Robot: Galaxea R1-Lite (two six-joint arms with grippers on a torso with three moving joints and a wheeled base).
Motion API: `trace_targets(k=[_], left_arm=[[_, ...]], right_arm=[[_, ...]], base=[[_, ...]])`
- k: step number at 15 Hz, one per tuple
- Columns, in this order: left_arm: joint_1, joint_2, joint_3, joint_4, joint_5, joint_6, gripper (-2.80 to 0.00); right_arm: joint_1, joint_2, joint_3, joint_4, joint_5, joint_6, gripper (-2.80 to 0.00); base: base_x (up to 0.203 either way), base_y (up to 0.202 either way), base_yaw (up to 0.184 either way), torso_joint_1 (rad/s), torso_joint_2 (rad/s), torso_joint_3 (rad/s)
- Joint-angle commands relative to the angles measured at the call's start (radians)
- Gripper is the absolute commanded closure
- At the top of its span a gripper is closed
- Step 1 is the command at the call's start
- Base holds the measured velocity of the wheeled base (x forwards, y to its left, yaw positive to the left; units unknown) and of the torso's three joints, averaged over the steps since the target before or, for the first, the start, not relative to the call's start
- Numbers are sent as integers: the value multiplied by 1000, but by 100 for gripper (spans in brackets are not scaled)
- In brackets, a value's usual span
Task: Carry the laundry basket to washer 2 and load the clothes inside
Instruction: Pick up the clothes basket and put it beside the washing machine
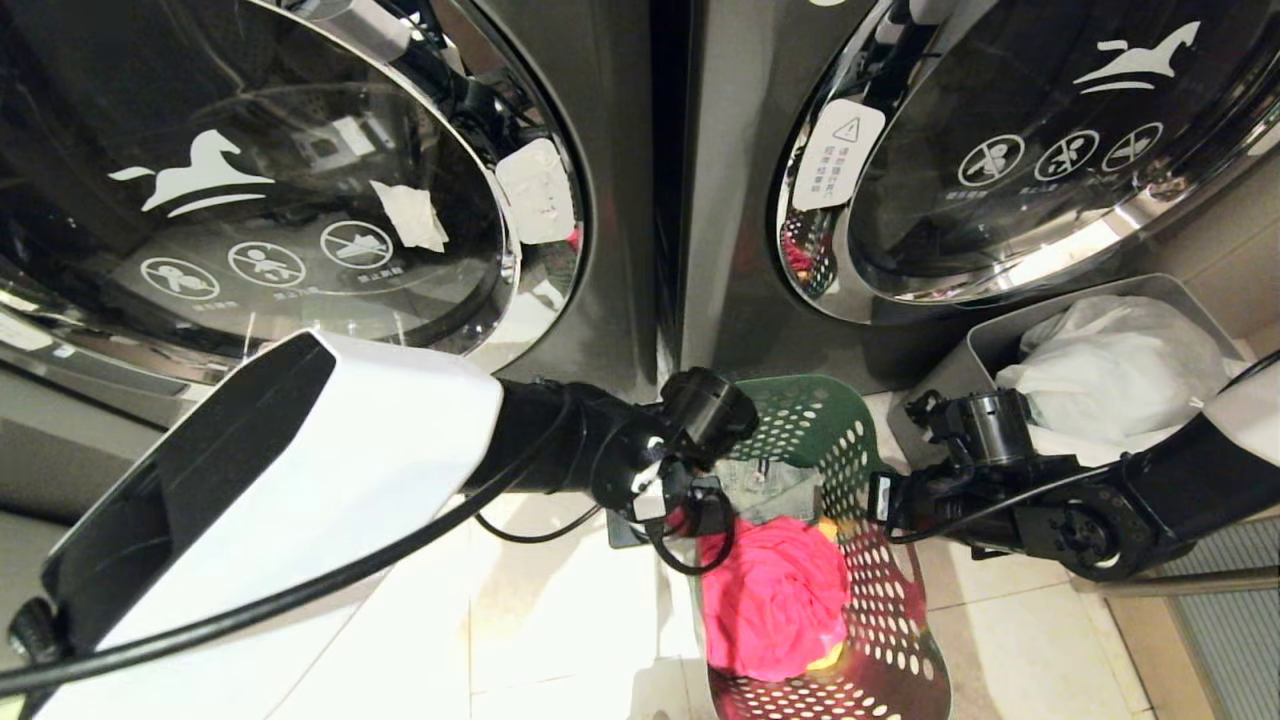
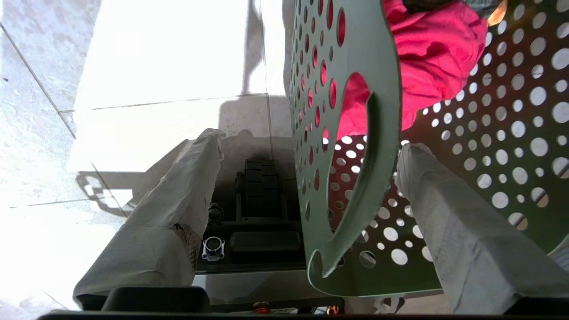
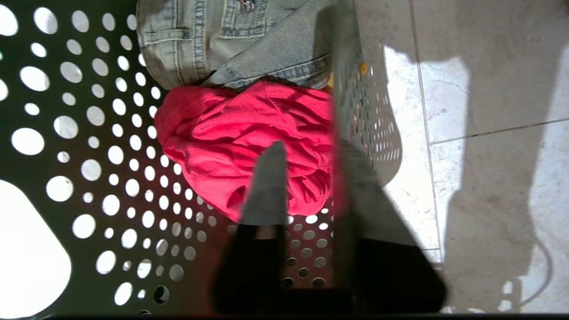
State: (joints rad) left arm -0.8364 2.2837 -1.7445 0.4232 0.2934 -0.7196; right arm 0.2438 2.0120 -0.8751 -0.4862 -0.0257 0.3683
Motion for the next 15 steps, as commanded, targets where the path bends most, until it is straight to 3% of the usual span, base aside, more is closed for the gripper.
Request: trace_targets(k=[1, 5, 9, 15], left_arm=[[0, -19, 0, 3, 3, -6, -280], [0, -85, 21, 10, 0, -9, -280], [-1, -188, 130, -4, -19, -17, -280], [0, -400, 250, -63, -31, -39, -280]], right_arm=[[0, -7, -1, -3, 0, 1, -280], [1, -69, 31, 16, -2, -3, -280], [2, -165, 91, 133, -22, -15, -280], [2, -66, 139, 70, -61, -16, -280]], base=[[0, 0, 0, 0, 0, 0], [0, 0, 0, 0, 0, 0], [0, 0, 0, 0, 0, 0], [0, 0, 0, 0, 0, 0]])
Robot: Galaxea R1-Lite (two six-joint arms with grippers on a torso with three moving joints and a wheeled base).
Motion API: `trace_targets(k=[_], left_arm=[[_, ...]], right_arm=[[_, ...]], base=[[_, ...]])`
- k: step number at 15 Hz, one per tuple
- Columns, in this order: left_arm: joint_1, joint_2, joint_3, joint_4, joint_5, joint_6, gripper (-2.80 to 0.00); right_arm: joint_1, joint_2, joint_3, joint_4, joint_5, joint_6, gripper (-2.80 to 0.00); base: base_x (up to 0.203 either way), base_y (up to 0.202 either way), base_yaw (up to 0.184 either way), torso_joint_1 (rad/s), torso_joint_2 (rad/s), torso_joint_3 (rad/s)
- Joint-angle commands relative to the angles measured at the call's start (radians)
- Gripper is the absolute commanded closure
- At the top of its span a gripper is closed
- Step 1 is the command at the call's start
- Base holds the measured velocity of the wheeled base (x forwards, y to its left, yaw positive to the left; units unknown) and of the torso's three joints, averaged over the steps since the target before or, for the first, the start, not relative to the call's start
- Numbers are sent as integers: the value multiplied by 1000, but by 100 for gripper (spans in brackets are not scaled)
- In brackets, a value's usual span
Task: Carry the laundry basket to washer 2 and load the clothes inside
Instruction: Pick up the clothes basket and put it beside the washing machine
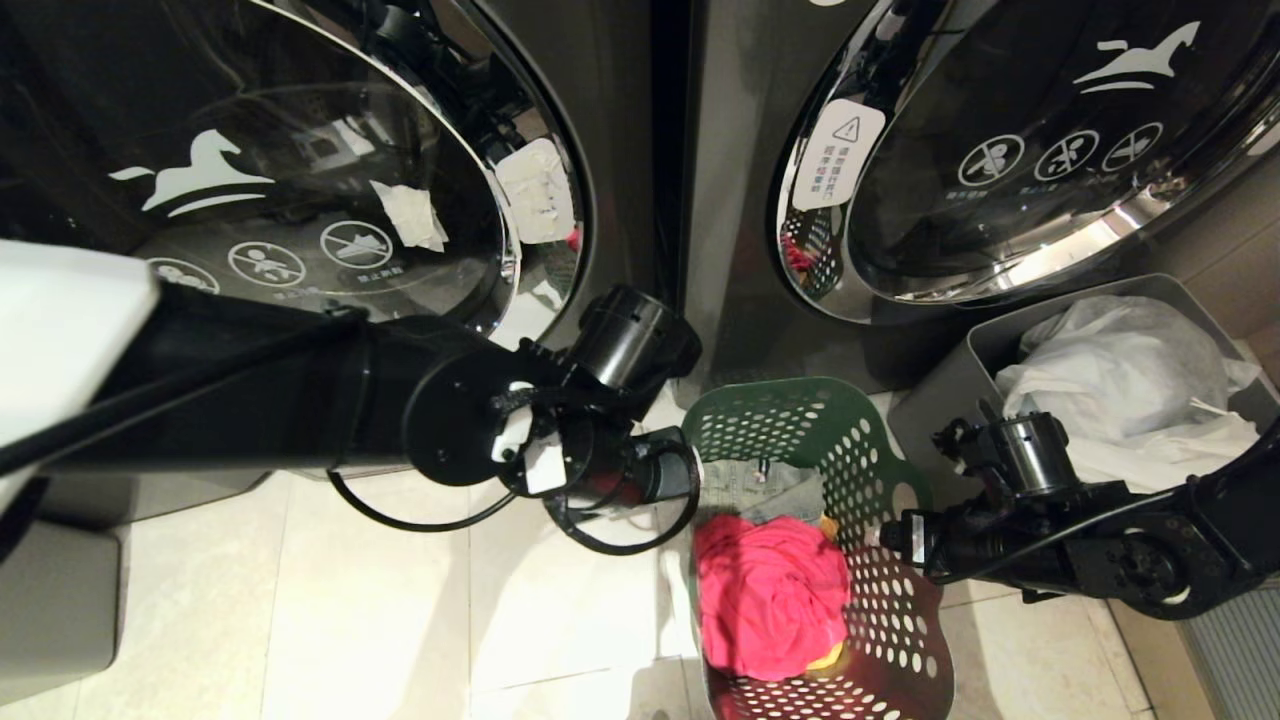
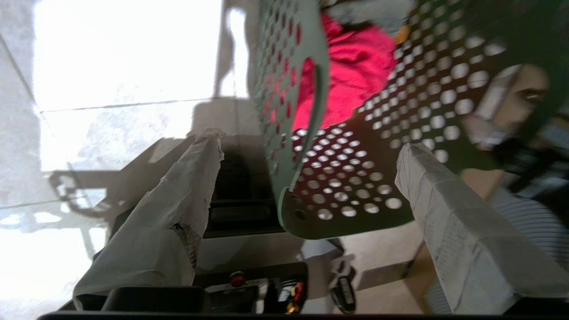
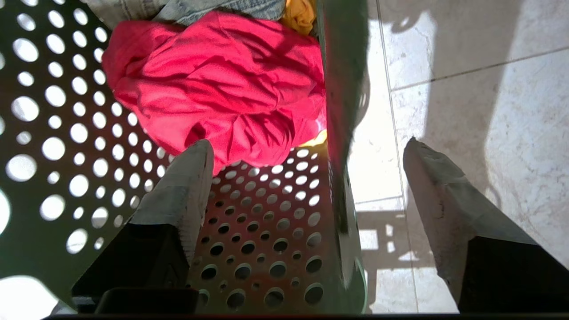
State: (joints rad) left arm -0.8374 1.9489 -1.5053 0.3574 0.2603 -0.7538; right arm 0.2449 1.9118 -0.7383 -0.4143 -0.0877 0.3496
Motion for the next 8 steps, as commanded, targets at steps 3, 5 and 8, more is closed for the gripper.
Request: trace_targets(k=[3, 5, 8], left_arm=[[38, -190, 42, -10, -2, 0, -280], [83, -273, 84, -5, -3, 9, -280], [129, -375, 187, -3, -4, 29, -280]], right_arm=[[1, 114, -6, -70, -27, -24, -280], [1, 148, -14, -103, -61, -52, 0], [-1, 151, -18, -115, -89, -59, 0]], base=[[0, 0, 0, 0, 0, 0], [0, 0, 0, 0, 0, 0], [0, 0, 0, 0, 0, 0]])
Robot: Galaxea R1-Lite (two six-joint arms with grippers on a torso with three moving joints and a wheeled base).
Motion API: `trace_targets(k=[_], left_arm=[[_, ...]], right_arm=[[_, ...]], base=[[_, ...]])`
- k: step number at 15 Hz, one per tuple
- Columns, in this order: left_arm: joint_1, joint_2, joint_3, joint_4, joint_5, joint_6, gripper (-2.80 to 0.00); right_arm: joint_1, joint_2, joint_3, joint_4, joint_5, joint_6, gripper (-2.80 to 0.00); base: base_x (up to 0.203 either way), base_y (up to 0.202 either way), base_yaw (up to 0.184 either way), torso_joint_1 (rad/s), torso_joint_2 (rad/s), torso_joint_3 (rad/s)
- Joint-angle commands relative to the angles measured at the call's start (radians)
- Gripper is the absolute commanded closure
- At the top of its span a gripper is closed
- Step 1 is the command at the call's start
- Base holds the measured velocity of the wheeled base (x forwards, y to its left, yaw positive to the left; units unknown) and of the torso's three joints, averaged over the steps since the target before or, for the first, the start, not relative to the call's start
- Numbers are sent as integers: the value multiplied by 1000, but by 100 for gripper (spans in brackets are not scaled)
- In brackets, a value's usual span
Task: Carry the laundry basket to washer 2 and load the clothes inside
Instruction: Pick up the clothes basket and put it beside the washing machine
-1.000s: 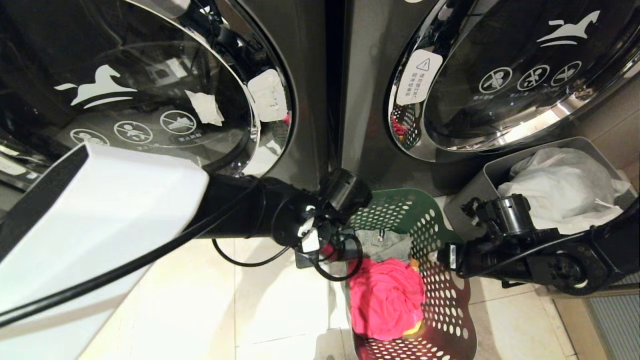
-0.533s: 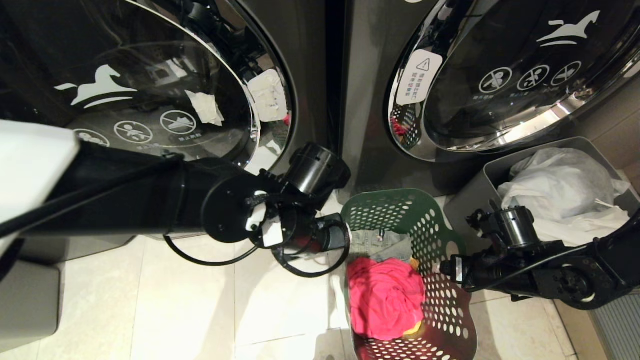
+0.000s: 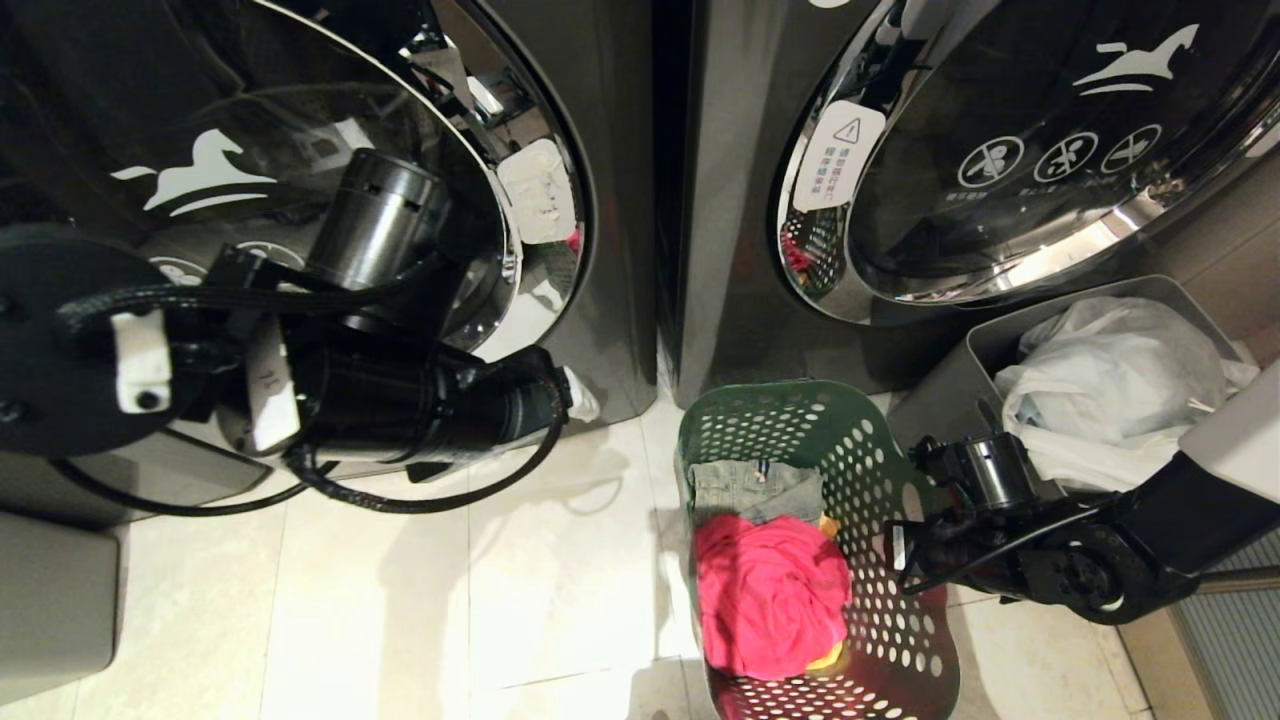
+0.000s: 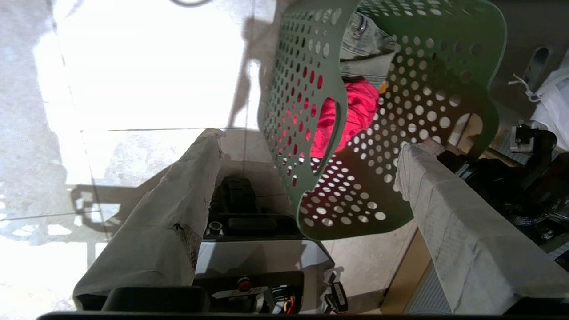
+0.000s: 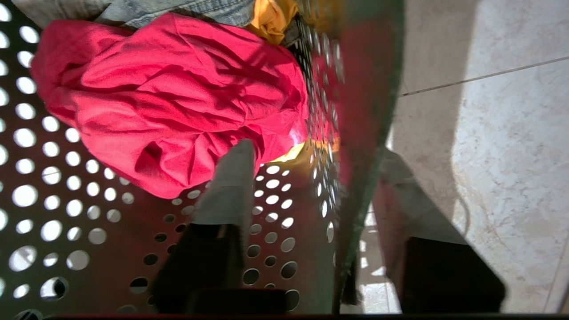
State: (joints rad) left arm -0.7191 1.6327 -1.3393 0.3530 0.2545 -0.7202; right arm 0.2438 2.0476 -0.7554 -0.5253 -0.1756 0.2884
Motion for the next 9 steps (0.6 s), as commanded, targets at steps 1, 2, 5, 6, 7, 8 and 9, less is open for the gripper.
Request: trace_targets(k=[1, 2, 5, 6, 7, 8, 9], left_arm=[[21, -81, 44, 1, 3, -3, -280], [25, -99, 64, 0, 3, -2, -280], [26, -132, 91, 1, 3, -2, -280], [26, -132, 91, 1, 3, -2, -280], [26, -132, 91, 1, 3, -2, -280], [26, -134, 91, 1, 3, -2, -280], [26, -134, 91, 1, 3, -2, -280]], right_arm=[[0, 14, -5, -4, -7, 0, 0], [-1, 13, -7, -4, -8, -1, 0], [-23, 32, -52, -2, -64, -2, 0], [-30, 38, -73, -2, -83, 0, 0], [-34, 40, -82, -2, -93, 0, 0], [-35, 39, -92, -4, -96, 0, 0], [-37, 34, -102, -4, -96, -3, 0]], base=[[0, 0, 0, 0, 0, 0], [0, 0, 0, 0, 0, 0], [0, 0, 0, 0, 0, 0], [0, 0, 0, 0, 0, 0], [0, 0, 0, 0, 0, 0], [0, 0, 0, 0, 0, 0], [0, 0, 0, 0, 0, 0]])
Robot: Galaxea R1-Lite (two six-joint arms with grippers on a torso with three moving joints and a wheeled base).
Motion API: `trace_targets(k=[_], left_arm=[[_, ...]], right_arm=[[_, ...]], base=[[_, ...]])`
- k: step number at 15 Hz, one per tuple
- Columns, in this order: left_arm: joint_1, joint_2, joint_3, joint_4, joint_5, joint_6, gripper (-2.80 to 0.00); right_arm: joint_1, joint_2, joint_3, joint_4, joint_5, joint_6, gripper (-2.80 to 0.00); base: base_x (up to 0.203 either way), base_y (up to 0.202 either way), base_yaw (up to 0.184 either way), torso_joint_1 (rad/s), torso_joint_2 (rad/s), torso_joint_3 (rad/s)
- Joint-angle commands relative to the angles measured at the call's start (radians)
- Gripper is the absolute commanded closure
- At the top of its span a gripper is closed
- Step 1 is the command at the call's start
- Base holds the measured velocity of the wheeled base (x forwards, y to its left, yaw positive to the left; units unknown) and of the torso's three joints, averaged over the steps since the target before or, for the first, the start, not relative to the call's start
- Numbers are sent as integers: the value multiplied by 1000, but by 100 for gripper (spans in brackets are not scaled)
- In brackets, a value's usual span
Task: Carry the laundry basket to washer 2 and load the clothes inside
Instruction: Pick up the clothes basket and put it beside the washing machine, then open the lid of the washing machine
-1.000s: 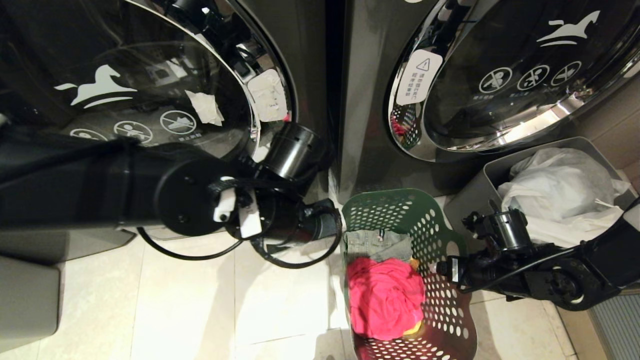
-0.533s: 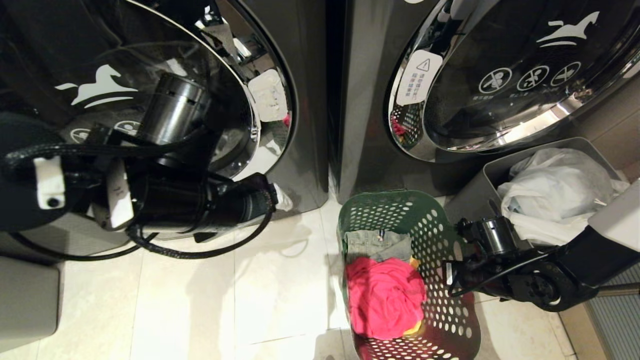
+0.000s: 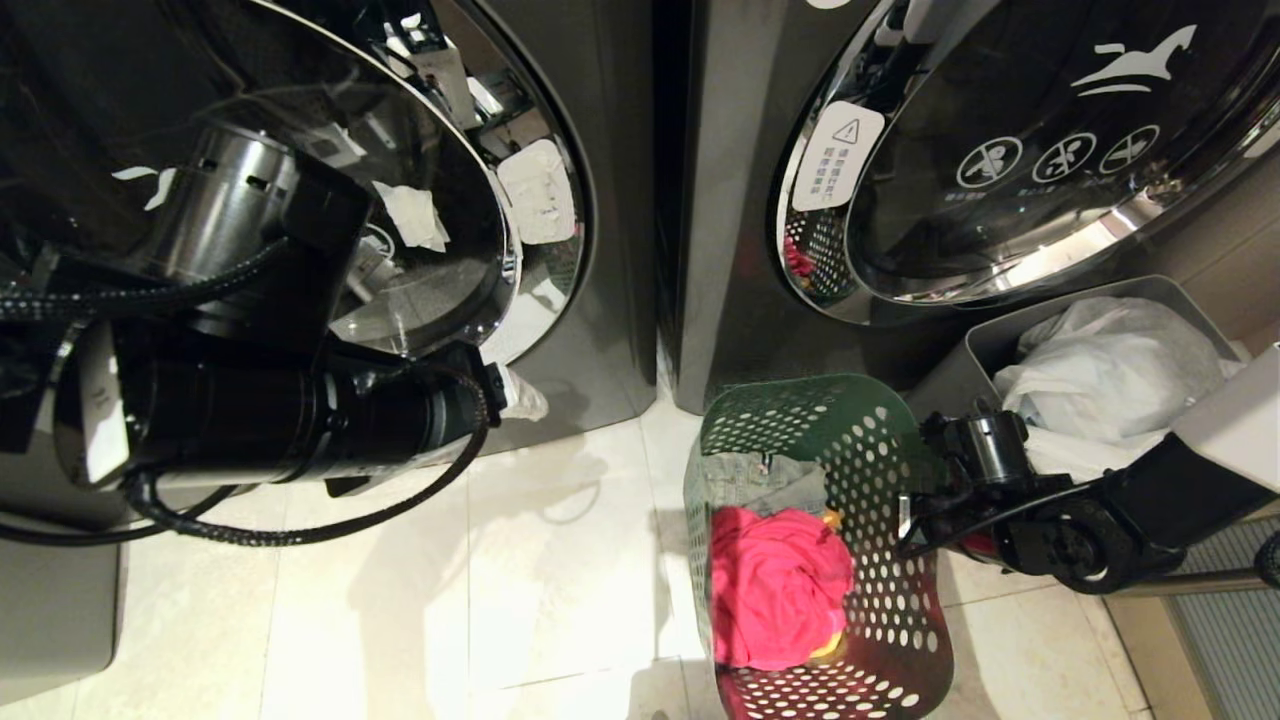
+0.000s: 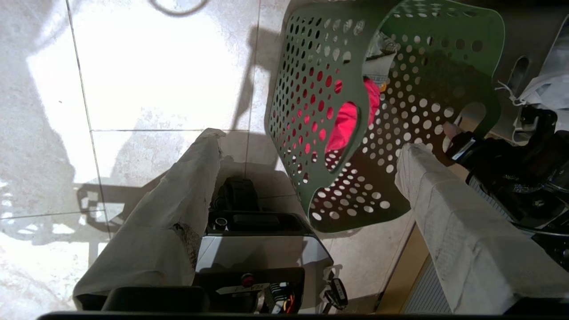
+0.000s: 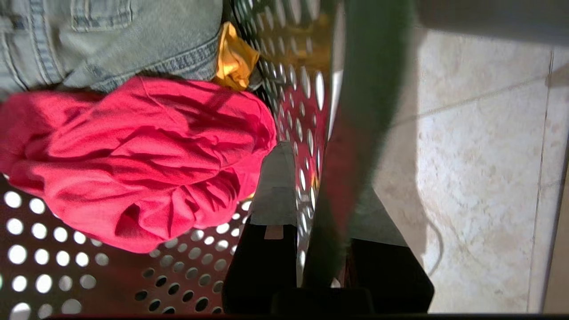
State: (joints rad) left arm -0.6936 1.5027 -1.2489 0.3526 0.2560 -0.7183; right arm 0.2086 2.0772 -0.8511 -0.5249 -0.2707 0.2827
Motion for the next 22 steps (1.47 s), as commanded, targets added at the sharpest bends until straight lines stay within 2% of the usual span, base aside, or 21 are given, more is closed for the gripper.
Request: trace_targets(k=[1, 4, 8, 12, 14, 19, 20, 22], left_arm=[[0, -4, 0, 2, 2, -4, -280], [0, -7, 3, 3, 2, -4, -280], [0, -12, 14, 2, 2, -4, -280], [-1, -9, 13, 2, 0, -4, -280], [-1, -6, 14, 2, 0, -4, -280], [-1, 1, 28, 0, 0, -6, -280], [-1, -1, 29, 0, -1, -6, -280], [0, -4, 31, 2, 0, -6, -280]], right_arm=[[-4, 2, -18, -4, -2, -5, 0], [-35, -7, -28, -4, -35, -78, 0], [-81, -59, -9, -4, -30, -161, 0], [-135, -78, -23, -4, -26, -189, 0], [-133, -78, -19, -4, -7, -192, 0], [-125, -39, -27, -11, 48, -263, 0], [-124, -18, -34, -26, 50, -271, -280], [-124, -5, -34, -61, 50, -289, -280]], base=[[0, 0, 0, 0, 0, 0], [0, 0, 0, 0, 0, 0], [0, 0, 0, 0, 0, 0], [0, 0, 0, 0, 0, 0], [0, 0, 0, 0, 0, 0], [0, 0, 0, 0, 0, 0], [0, 0, 0, 0, 0, 0], [0, 0, 0, 0, 0, 0]])
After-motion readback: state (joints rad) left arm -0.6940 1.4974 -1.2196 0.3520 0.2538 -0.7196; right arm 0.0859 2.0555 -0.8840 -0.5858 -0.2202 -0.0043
